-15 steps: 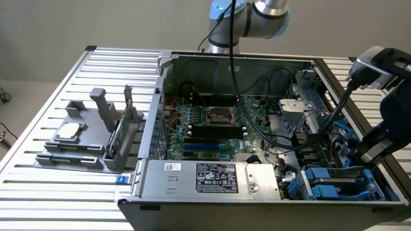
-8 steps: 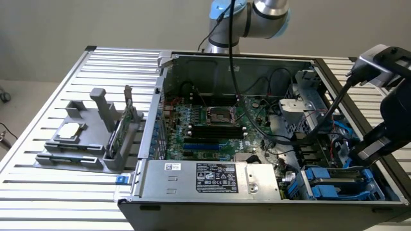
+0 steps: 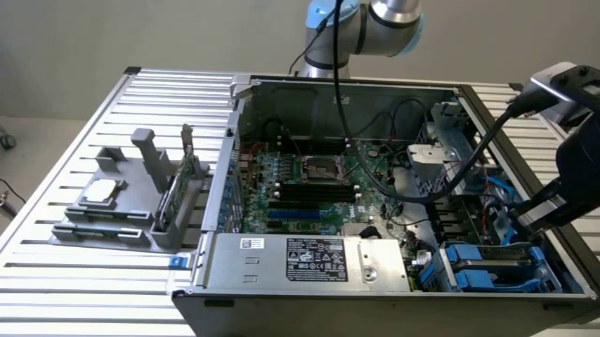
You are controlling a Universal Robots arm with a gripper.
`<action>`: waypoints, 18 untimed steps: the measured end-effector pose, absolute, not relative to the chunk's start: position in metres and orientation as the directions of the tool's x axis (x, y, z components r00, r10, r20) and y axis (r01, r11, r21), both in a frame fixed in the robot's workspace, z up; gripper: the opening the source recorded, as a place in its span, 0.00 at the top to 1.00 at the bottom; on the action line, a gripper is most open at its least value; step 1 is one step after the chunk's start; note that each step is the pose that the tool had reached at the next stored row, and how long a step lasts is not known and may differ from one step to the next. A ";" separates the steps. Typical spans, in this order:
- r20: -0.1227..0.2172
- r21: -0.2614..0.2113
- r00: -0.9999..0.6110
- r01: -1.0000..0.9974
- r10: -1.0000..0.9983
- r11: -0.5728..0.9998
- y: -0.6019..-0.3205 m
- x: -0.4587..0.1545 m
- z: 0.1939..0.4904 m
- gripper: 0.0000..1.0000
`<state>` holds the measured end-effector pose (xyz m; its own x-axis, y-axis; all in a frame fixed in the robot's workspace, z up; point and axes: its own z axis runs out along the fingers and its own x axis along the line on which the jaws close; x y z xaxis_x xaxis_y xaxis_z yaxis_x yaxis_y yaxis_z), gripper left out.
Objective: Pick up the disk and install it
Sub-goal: 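Insert the first disk wire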
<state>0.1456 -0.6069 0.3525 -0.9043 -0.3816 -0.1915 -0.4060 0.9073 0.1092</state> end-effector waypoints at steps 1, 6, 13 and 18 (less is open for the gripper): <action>-0.192 0.111 -0.909 -0.395 -0.371 0.912 -0.607 0.146 0.353 0.89; -0.194 0.117 -0.930 -0.339 -0.313 0.933 -0.607 0.145 0.353 0.89; -0.197 0.126 -0.953 -0.257 -0.229 0.958 -0.607 0.145 0.353 0.89; -0.198 0.132 -0.966 -0.196 -0.168 0.972 -0.607 0.145 0.353 0.89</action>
